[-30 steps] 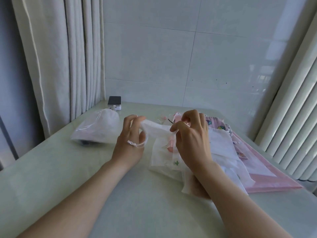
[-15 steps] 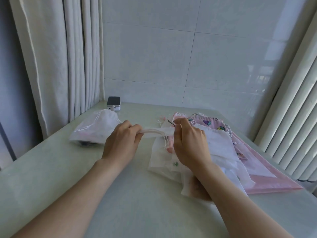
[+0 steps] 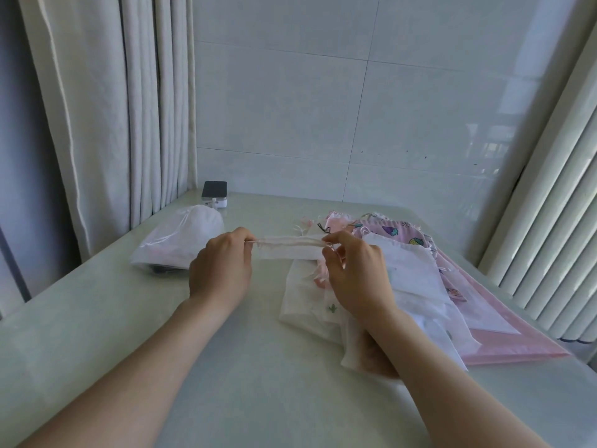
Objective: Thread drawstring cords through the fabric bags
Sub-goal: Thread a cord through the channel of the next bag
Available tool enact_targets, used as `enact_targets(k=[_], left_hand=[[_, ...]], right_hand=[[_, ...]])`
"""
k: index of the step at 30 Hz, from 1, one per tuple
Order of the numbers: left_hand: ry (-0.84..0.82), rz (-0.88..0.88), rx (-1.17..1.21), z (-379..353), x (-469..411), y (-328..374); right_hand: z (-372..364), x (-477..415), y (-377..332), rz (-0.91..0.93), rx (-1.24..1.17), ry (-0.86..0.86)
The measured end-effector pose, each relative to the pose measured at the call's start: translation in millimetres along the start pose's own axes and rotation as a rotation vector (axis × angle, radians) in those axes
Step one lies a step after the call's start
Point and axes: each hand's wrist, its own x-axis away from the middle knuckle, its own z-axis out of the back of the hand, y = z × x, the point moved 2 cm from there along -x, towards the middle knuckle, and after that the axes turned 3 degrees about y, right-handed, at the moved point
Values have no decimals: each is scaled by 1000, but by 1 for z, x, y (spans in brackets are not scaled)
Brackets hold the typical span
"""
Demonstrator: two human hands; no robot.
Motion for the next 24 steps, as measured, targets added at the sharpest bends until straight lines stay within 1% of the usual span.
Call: enact_targets(k=[3,6,8,10,13,16,18,20,24], left_hand=[[2,64,-54,3,-1,-3],[-27,102,64,-3,-3,-7],[-51,167,199,-4,-4,-6],[-42,260,256,-5,-6,-7],[-16,347,187,-1,-9,-14],[-28,370,204,0,-8,-19],[-46,374,315,-1,-7,-17],[-76,428,498,-5,-10,-14],[-85,676,848,-9,-19,-12]], right_hand=[[-2,0,-2,-9,-56,3],[-3,-1,2,-53,-96,20],[-2,-3,3,-127,-160,24],[2,-5,4,-220,-274,36],[7,-6,3,-368,-479,76],[8,-6,5,-505,-631,128],[8,-7,8,-589,-719,161],[10,-7,9,-641,-782,202],[14,-8,11,-667,-835,304]])
